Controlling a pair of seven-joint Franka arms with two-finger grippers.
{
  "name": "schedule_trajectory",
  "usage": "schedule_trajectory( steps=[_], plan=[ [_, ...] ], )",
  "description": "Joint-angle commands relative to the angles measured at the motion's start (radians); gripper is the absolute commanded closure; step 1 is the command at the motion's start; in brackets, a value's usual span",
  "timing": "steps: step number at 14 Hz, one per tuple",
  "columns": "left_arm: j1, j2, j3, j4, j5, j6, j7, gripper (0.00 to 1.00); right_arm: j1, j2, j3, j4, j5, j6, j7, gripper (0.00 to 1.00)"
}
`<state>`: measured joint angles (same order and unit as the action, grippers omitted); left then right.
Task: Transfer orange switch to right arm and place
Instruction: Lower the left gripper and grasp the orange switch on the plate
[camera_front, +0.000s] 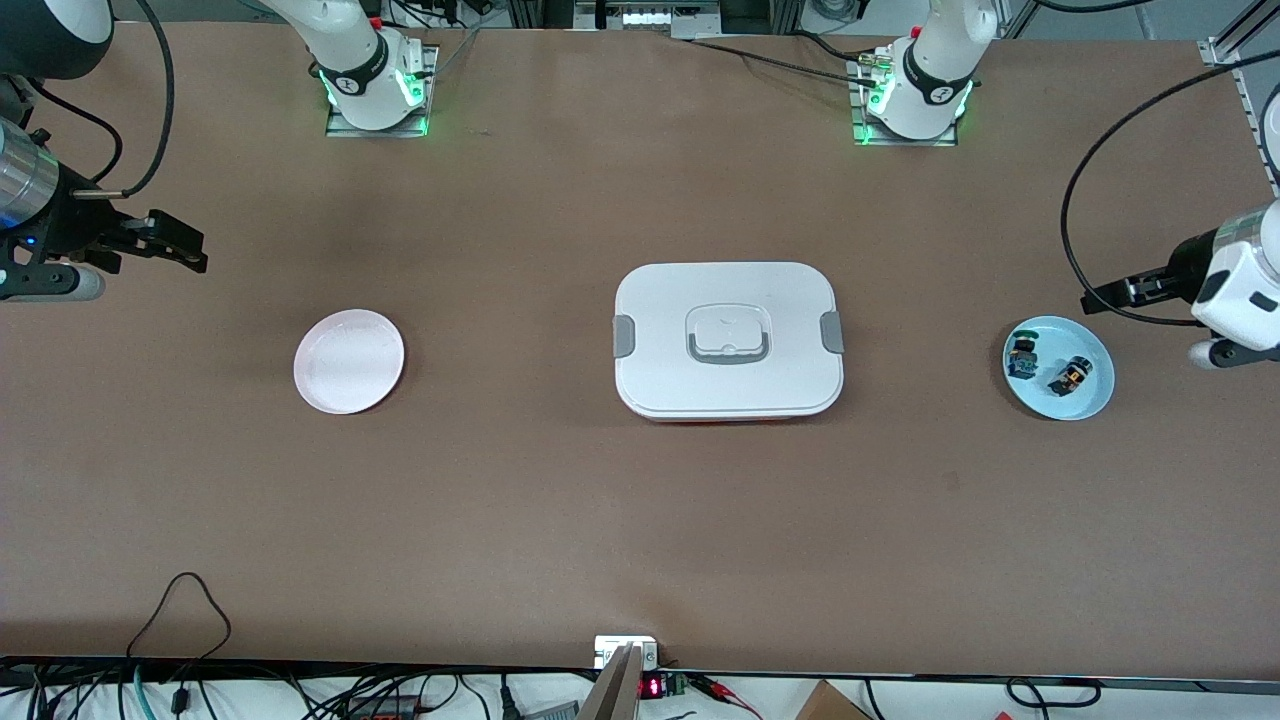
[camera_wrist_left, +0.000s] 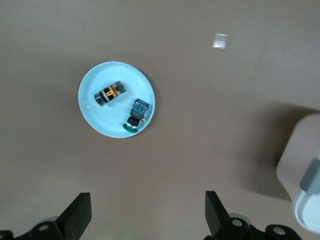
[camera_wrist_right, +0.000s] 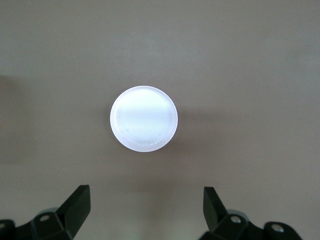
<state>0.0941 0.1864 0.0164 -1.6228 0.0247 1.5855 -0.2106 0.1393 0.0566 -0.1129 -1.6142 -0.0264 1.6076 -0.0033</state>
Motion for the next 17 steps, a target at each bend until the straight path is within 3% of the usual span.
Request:
schedule_trajectory(
  steps=[1, 5, 8, 12, 15, 17],
  plan=[
    [0.042, 0.050, -0.001, 0.009, -0.019, 0.023, -0.110, 0.01, 0.003, -0.015, -0.001, 0.002, 0.014, -0.015, -0.001, 0.00],
    [0.102, 0.079, -0.001, -0.098, -0.014, 0.206, -0.167, 0.01, 0.003, -0.015, -0.001, 0.002, 0.014, -0.015, -0.003, 0.00],
    [0.146, 0.077, -0.003, -0.291, -0.012, 0.498, -0.162, 0.03, 0.003, -0.015, -0.001, 0.000, 0.014, -0.017, -0.003, 0.00],
    [0.199, 0.129, -0.003, -0.371, -0.012, 0.735, -0.104, 0.02, 0.003, -0.015, -0.001, 0.002, 0.014, -0.017, -0.001, 0.00],
    [0.233, 0.191, -0.003, -0.515, -0.012, 1.073, -0.072, 0.00, 0.005, -0.015, -0.001, 0.002, 0.014, -0.017, -0.001, 0.00],
    [0.240, 0.240, -0.003, -0.545, -0.012, 1.178, -0.085, 0.00, 0.003, -0.015, -0.001, 0.002, 0.014, -0.017, -0.003, 0.00]
  ],
)
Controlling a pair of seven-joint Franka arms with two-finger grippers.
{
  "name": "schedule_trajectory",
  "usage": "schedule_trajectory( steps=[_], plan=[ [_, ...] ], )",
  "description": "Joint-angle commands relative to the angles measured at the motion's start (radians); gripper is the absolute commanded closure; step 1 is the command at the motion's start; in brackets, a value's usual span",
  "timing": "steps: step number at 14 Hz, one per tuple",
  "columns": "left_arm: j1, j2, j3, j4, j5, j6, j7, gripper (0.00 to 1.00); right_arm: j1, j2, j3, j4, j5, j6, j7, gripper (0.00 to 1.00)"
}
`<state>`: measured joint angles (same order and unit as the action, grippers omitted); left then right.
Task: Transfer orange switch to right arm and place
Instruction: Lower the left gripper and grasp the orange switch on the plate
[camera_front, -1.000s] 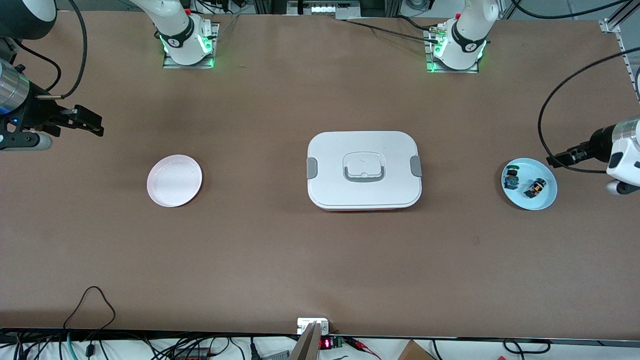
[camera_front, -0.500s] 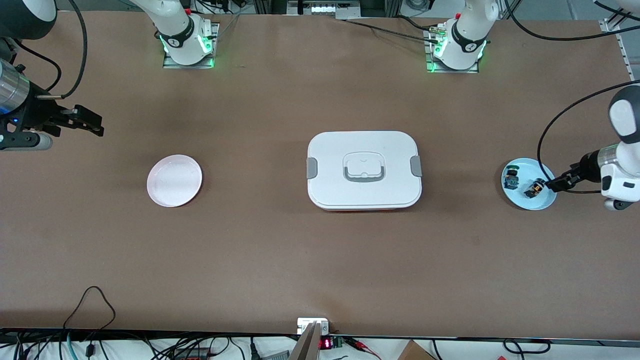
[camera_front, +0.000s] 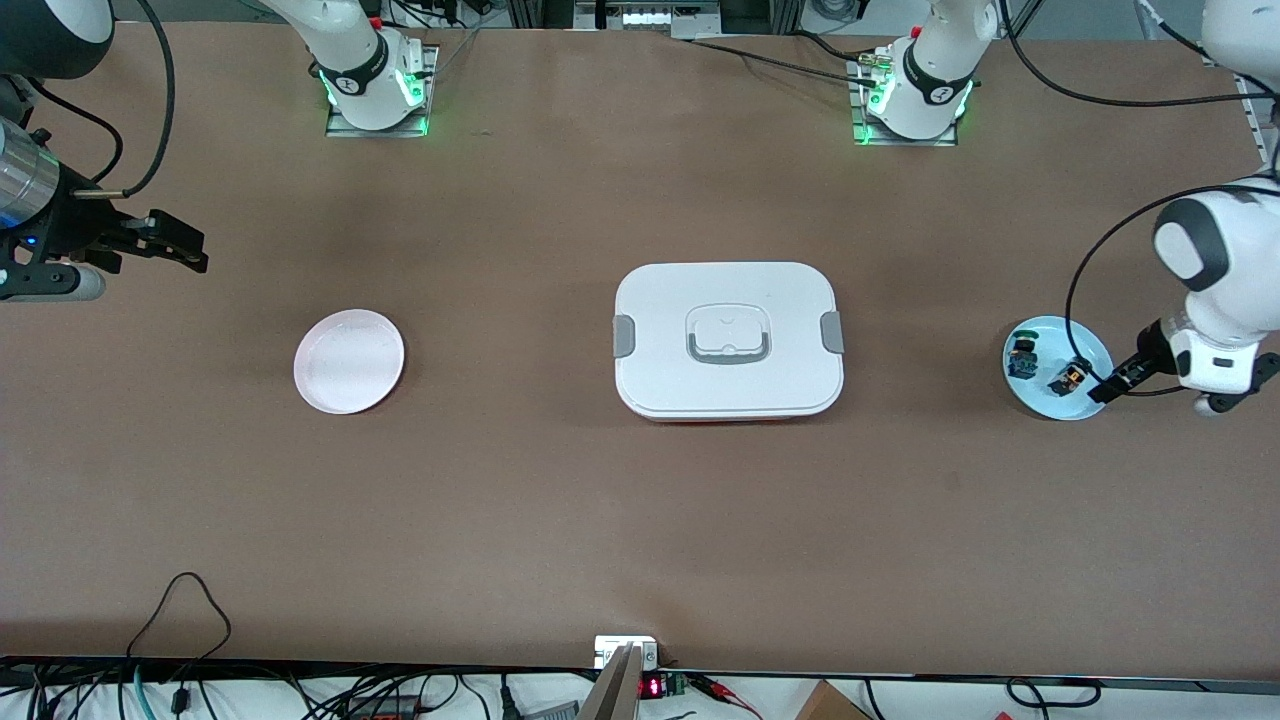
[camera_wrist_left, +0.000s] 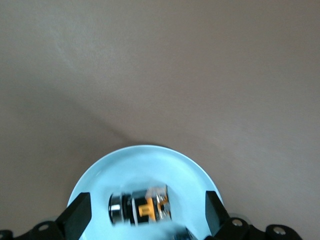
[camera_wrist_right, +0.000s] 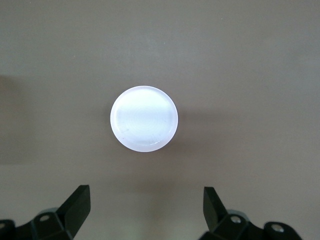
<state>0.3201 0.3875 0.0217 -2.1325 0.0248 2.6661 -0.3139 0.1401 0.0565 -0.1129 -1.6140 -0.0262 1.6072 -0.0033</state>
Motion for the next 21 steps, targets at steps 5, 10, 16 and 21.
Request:
schedule_trajectory(
  steps=[5, 10, 16, 21],
  plan=[
    [0.022, 0.041, -0.008, -0.037, -0.012, 0.094, 0.010, 0.00, 0.004, -0.017, 0.001, 0.002, 0.012, -0.015, -0.001, 0.00],
    [0.022, 0.062, -0.009, -0.052, -0.012, 0.095, -0.008, 0.00, 0.004, -0.017, 0.001, 0.002, 0.012, -0.015, -0.001, 0.00],
    [0.020, 0.085, -0.016, -0.061, -0.016, 0.097, -0.040, 0.00, 0.004, -0.015, 0.001, 0.002, 0.012, -0.015, -0.003, 0.00],
    [0.020, 0.087, -0.017, -0.061, -0.014, 0.097, -0.027, 0.26, 0.004, -0.015, 0.001, 0.002, 0.012, -0.015, -0.003, 0.00]
  ],
)
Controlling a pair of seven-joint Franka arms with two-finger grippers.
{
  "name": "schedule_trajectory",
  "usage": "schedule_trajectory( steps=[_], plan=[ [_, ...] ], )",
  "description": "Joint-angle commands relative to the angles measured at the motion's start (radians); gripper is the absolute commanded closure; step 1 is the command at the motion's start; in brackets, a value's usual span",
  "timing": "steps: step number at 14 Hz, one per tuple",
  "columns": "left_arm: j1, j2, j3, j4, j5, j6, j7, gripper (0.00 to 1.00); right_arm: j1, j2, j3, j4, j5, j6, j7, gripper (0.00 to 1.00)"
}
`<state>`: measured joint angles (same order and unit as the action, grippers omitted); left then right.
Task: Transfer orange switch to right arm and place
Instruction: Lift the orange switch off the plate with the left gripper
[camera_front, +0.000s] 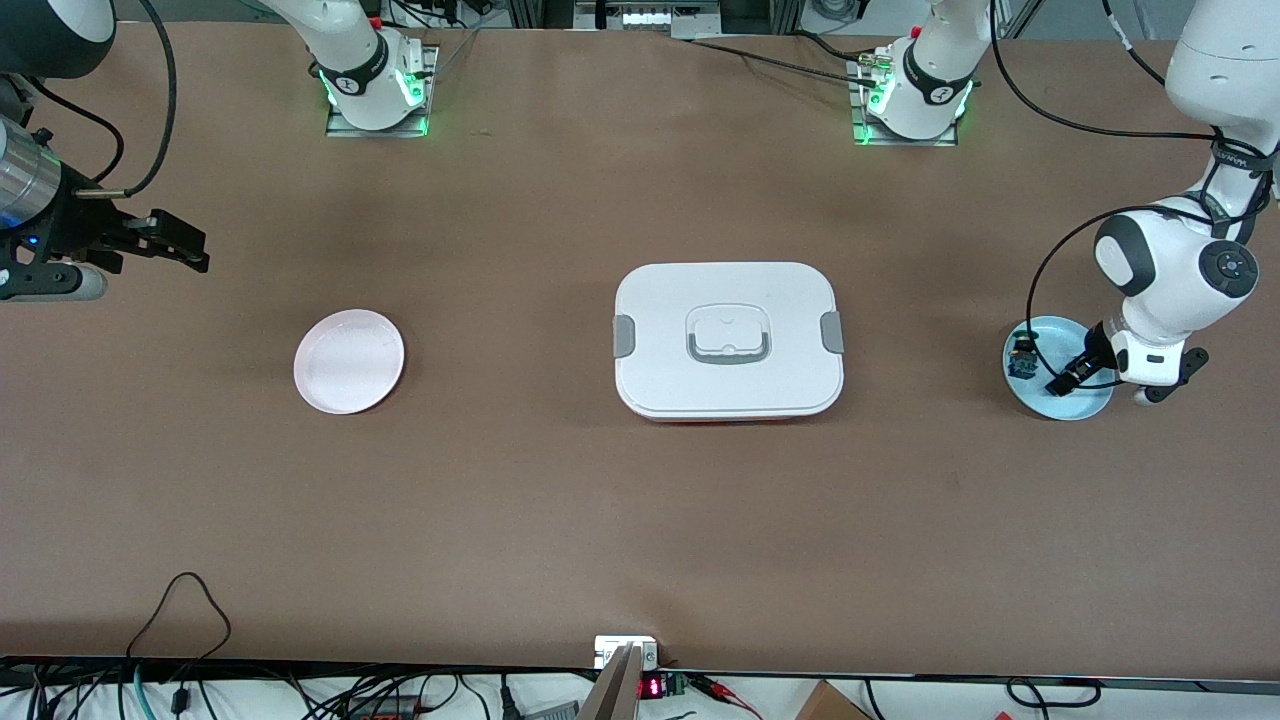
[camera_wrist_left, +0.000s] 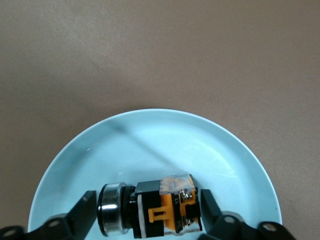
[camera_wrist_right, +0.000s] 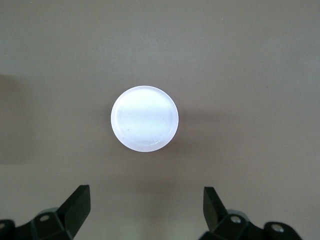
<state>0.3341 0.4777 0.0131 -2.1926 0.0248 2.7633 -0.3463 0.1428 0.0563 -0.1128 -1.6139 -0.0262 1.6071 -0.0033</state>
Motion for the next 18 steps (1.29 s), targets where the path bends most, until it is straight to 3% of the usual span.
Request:
schedule_trajectory(
  steps=[1, 2, 4, 10, 12, 16, 18],
  plan=[
    [0.006, -0.004, -0.008, -0.001, -0.014, -0.001, 0.007, 0.34, 0.001, -0.016, 0.001, 0.002, 0.012, -0.015, -0.003, 0.00],
    [0.006, -0.004, -0.008, -0.001, -0.014, -0.001, 0.006, 0.42, 0.001, -0.016, 0.001, 0.002, 0.012, -0.015, -0.003, 0.00],
    [0.005, -0.010, -0.008, 0.000, -0.014, -0.002, 0.009, 0.50, 0.001, -0.016, 0.001, 0.002, 0.012, -0.016, -0.003, 0.00],
    [0.005, -0.091, -0.010, 0.014, -0.012, -0.028, 0.200, 0.53, 0.001, -0.015, 0.001, 0.002, 0.012, -0.015, 0.000, 0.00],
    [-0.003, -0.123, -0.013, 0.074, -0.011, -0.155, 0.266, 0.55, 0.003, -0.015, 0.002, 0.002, 0.012, -0.016, 0.011, 0.00],
    [-0.012, -0.119, -0.027, 0.304, -0.009, -0.541, 0.388, 0.60, 0.001, -0.013, 0.002, 0.002, 0.014, -0.015, 0.000, 0.00],
    [-0.017, -0.119, -0.050, 0.370, -0.009, -0.660, 0.389, 0.66, 0.000, -0.010, 0.001, 0.003, 0.014, -0.015, -0.003, 0.00]
  ],
)
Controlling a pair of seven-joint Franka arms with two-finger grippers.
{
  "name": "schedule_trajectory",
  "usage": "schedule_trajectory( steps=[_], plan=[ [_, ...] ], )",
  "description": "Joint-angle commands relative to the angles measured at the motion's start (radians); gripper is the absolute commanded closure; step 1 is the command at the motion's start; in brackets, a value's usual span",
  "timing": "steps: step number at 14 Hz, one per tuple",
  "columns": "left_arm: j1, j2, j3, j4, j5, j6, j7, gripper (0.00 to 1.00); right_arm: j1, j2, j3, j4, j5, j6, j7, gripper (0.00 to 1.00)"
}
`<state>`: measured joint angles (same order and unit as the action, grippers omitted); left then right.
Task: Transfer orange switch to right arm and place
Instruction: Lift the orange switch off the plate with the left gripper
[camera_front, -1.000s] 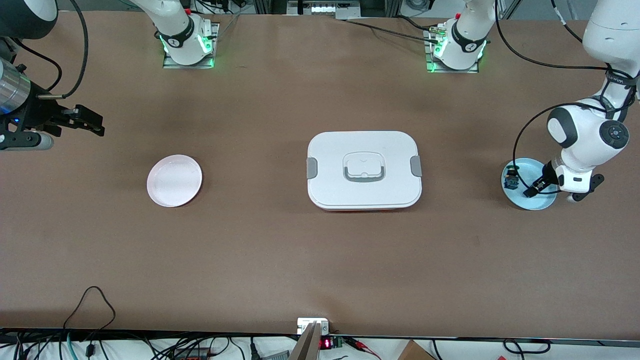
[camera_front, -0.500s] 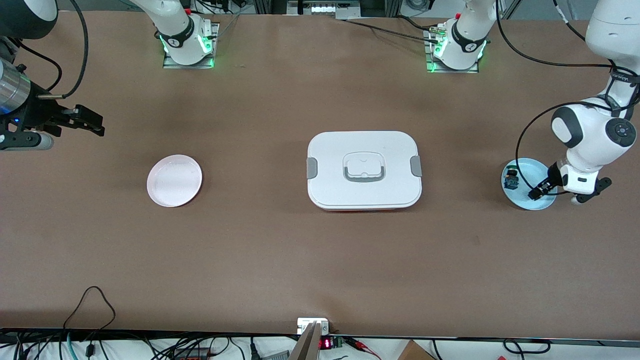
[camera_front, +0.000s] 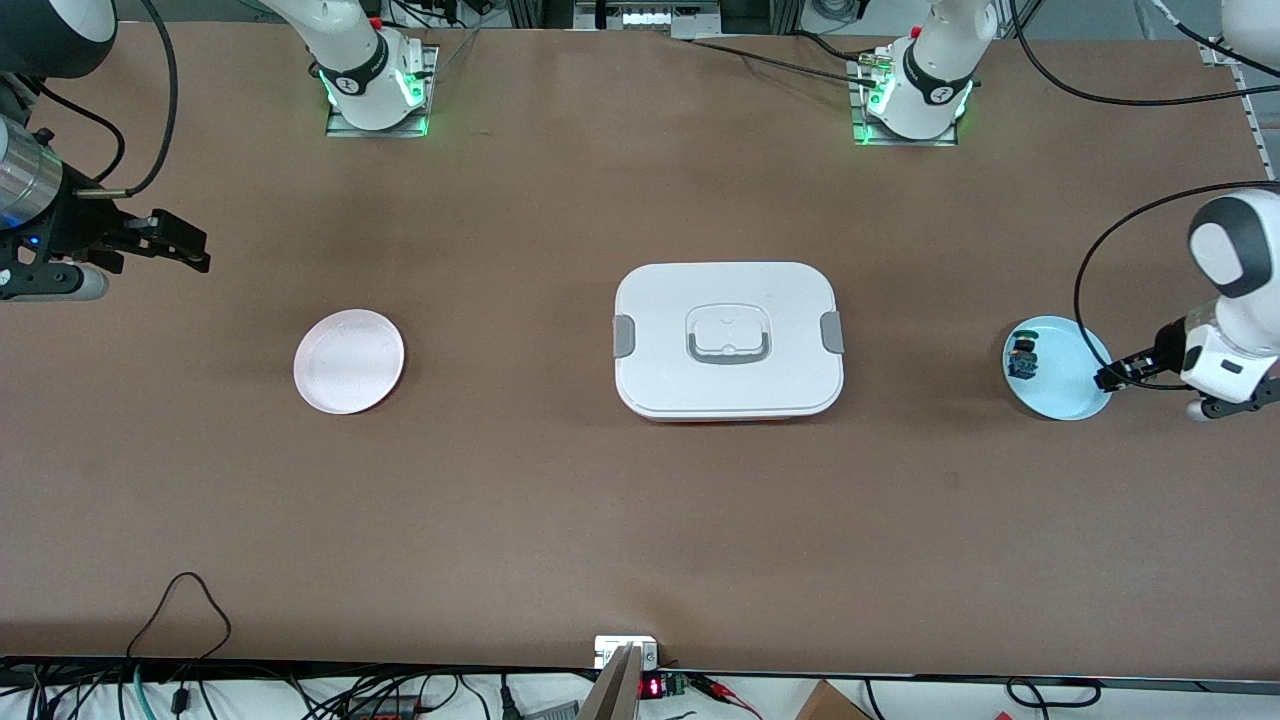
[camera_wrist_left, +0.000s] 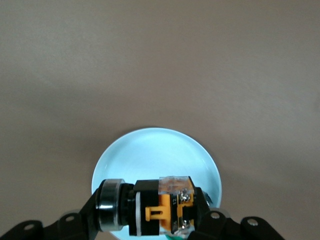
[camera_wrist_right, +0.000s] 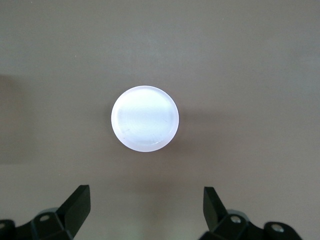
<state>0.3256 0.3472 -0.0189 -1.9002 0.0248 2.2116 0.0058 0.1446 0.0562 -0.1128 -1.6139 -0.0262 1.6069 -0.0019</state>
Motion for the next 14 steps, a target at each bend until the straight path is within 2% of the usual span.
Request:
schedule_trajectory(
  steps=[1, 4, 6, 8, 9, 12, 14],
  plan=[
    [-0.007, 0.009, -0.036, 0.104, -0.011, -0.165, 0.039, 0.73, -0.002, -0.007, 0.001, 0.003, 0.014, -0.012, -0.004, 0.00],
    [-0.007, 0.009, -0.091, 0.197, -0.016, -0.318, 0.048, 0.85, -0.002, -0.003, 0.001, 0.003, 0.015, -0.002, -0.003, 0.00],
    [-0.008, 0.012, -0.171, 0.257, -0.022, -0.423, 0.056, 0.90, -0.002, -0.001, 0.002, 0.003, 0.017, -0.001, -0.004, 0.00],
    [-0.007, 0.004, -0.225, 0.263, -0.023, -0.444, 0.033, 0.94, -0.002, -0.003, 0.001, 0.003, 0.029, -0.008, -0.004, 0.00],
    [-0.007, -0.007, -0.254, 0.263, -0.023, -0.464, 0.033, 0.98, -0.003, -0.003, -0.001, 0.002, 0.075, -0.008, -0.006, 0.00],
    [0.009, -0.010, -0.390, 0.279, -0.049, -0.507, 0.045, 0.99, 0.004, 0.007, 0.004, 0.002, 0.106, -0.018, -0.009, 0.00],
    [0.007, -0.017, -0.443, 0.289, -0.084, -0.506, 0.060, 0.98, 0.018, 0.008, 0.016, 0.000, 0.170, -0.016, -0.007, 0.00]
  ],
)
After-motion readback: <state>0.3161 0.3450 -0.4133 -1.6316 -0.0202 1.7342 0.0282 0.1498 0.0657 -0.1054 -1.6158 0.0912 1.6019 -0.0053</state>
